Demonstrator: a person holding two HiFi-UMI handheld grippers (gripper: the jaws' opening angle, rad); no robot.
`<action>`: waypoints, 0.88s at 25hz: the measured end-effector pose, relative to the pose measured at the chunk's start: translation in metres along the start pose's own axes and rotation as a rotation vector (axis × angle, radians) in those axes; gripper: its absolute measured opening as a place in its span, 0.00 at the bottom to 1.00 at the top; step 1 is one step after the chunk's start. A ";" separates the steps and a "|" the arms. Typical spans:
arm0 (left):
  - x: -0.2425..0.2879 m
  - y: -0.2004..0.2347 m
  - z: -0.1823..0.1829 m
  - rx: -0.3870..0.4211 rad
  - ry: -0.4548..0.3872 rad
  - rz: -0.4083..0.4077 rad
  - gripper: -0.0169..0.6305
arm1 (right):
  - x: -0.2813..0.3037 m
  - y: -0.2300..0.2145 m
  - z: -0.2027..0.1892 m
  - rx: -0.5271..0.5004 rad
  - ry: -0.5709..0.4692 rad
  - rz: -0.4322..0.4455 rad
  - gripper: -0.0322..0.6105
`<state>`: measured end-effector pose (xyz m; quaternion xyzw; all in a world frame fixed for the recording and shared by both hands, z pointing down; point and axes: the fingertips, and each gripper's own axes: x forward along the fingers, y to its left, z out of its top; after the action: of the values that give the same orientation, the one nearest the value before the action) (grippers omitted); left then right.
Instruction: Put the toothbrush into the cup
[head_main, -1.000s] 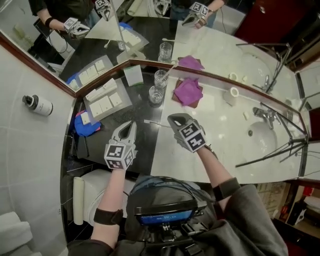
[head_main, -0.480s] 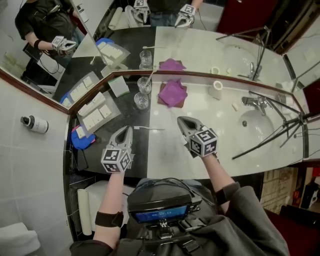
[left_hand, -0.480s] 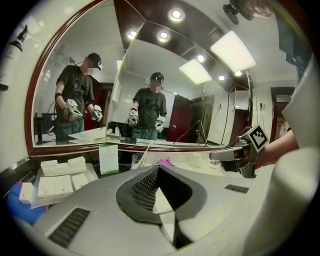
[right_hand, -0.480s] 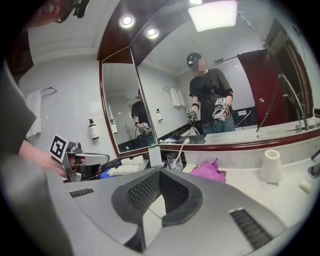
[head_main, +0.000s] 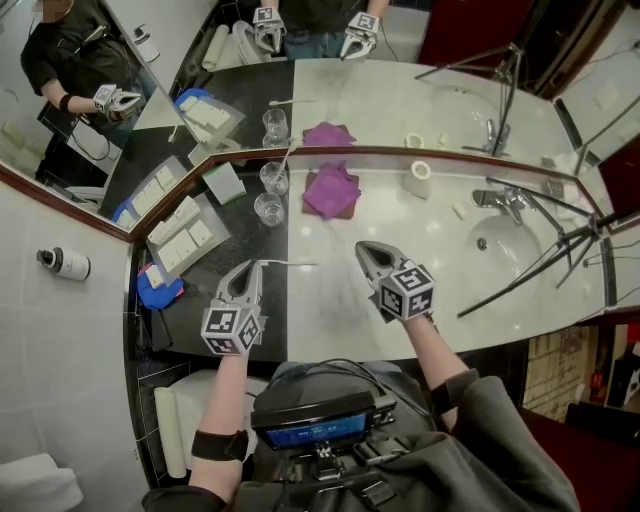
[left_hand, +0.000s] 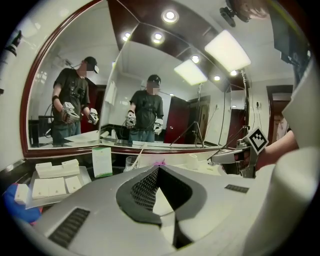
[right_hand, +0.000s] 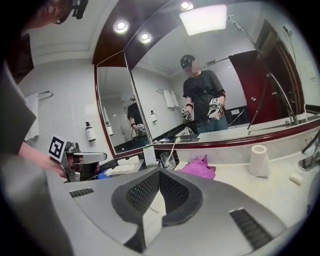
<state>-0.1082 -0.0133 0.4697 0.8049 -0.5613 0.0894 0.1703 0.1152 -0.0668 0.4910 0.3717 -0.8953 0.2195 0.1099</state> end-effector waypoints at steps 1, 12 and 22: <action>0.000 0.000 0.000 -0.005 -0.002 0.005 0.03 | 0.001 0.000 0.001 0.002 0.001 0.003 0.08; 0.006 0.013 -0.002 0.033 0.040 0.010 0.03 | 0.060 -0.003 0.019 0.203 -0.034 -0.027 0.12; 0.046 0.046 0.010 0.058 0.044 -0.020 0.03 | 0.176 -0.011 0.049 0.338 -0.044 -0.041 0.37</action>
<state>-0.1355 -0.0719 0.4841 0.8129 -0.5468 0.1216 0.1598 -0.0016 -0.2054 0.5147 0.4080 -0.8399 0.3567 0.0307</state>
